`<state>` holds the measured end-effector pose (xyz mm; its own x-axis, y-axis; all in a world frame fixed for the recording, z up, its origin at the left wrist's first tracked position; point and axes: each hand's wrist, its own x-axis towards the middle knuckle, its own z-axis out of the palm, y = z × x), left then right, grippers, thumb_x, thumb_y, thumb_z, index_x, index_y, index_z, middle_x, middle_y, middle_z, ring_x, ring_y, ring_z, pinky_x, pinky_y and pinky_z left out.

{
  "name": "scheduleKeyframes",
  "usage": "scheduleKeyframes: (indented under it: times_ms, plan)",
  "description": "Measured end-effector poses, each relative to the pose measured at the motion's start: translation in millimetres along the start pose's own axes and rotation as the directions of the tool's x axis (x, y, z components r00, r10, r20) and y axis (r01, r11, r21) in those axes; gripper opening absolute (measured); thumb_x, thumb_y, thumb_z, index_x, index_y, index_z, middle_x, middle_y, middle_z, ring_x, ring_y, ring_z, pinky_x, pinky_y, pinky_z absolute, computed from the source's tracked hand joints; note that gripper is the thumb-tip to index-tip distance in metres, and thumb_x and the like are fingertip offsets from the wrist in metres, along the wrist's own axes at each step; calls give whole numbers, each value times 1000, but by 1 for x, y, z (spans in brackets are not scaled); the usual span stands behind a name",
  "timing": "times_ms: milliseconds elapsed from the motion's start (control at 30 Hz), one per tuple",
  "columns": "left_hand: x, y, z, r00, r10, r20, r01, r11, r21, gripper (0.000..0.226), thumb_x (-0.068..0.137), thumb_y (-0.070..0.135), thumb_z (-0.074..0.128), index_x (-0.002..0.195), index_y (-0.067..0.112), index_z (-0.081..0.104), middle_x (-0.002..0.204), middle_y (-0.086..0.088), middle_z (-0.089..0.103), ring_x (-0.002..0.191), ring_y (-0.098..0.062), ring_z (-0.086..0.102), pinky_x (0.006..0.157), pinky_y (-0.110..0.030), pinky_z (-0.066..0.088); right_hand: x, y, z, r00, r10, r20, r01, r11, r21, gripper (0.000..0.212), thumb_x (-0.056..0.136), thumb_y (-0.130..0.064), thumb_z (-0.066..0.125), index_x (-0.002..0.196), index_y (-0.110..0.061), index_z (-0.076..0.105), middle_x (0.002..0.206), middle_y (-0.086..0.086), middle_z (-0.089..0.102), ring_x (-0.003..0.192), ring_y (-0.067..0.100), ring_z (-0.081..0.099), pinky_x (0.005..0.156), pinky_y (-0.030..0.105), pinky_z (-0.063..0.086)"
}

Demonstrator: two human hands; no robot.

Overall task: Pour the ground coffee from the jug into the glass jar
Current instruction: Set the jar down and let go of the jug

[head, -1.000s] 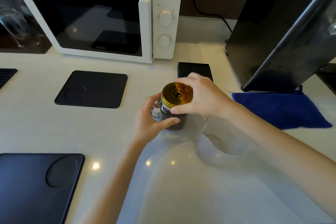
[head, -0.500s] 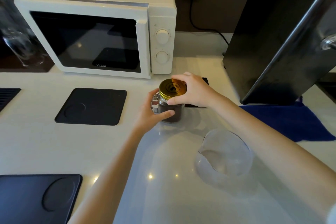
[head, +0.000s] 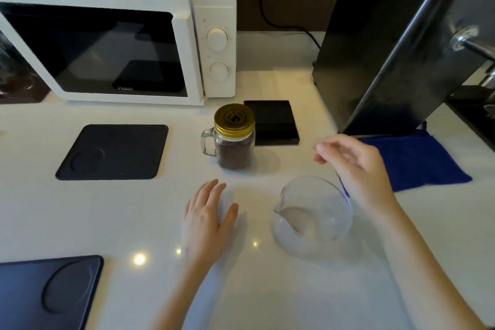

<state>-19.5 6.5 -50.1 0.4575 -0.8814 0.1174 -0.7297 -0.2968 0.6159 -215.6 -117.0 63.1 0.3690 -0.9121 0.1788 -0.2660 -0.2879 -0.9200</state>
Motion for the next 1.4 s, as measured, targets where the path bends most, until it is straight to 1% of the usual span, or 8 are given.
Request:
scheduleKeyframes:
  times_ms: [167,267,400,600,767,933,1200,1400]
  plan:
    - [-21,-2,14,993,58,103,-75,983,166,65,84,54,21,137,20,40,150,-3,33,141,-19,22,113,-36,7,-48,38,10,907,214,-362,-142,966,215,18,83,-24,58,69,-14,60,64,-10,60,68,4,54,65,13,45]
    - [-21,-1,16,994,52,99,-70,980,184,65,83,53,23,136,19,41,150,-3,34,141,-19,22,113,-37,7,-59,51,19,840,330,-432,-188,922,338,35,88,-17,58,56,-15,44,52,-13,44,55,3,40,55,17,37]
    - [-21,1,15,992,44,117,-66,980,189,66,82,54,22,136,20,40,150,-3,33,141,-20,21,113,-36,6,-52,57,27,768,458,-449,-230,850,474,37,90,-20,57,59,-12,39,59,-4,35,61,13,36,58,28,31]
    - [-21,2,14,993,29,113,-49,983,179,65,81,54,24,135,21,41,150,-1,34,141,-19,22,113,-35,6,-11,56,31,820,424,-385,-206,845,493,33,88,-25,58,61,-10,44,61,1,39,61,14,39,58,27,35]
    - [-20,3,14,995,19,97,-35,986,165,63,81,53,26,133,22,43,149,0,35,140,-18,24,112,-34,6,36,57,36,861,349,-370,-166,881,444,44,86,-28,57,67,10,44,69,12,42,67,21,40,65,32,36]
    - [-21,5,14,997,14,82,-26,988,151,61,81,52,28,132,22,45,149,0,36,140,-18,25,113,-35,8,64,61,38,876,345,-338,-173,878,447,41,88,-22,57,52,-15,39,56,3,39,62,18,40,65,30,36]
    - [-21,4,13,997,14,79,-26,988,151,62,82,54,26,134,24,42,150,1,34,141,-17,23,112,-32,4,74,67,43,854,401,-332,-228,861,454,34,86,-25,61,58,-14,47,62,4,47,67,18,47,66,30,42]
    - [-22,6,12,997,27,77,-38,987,153,64,81,54,24,135,24,41,151,2,32,141,-16,21,112,-30,1,67,47,19,888,291,-356,-164,924,345,5,87,-18,56,88,-14,59,78,-6,56,72,6,52,72,26,42]
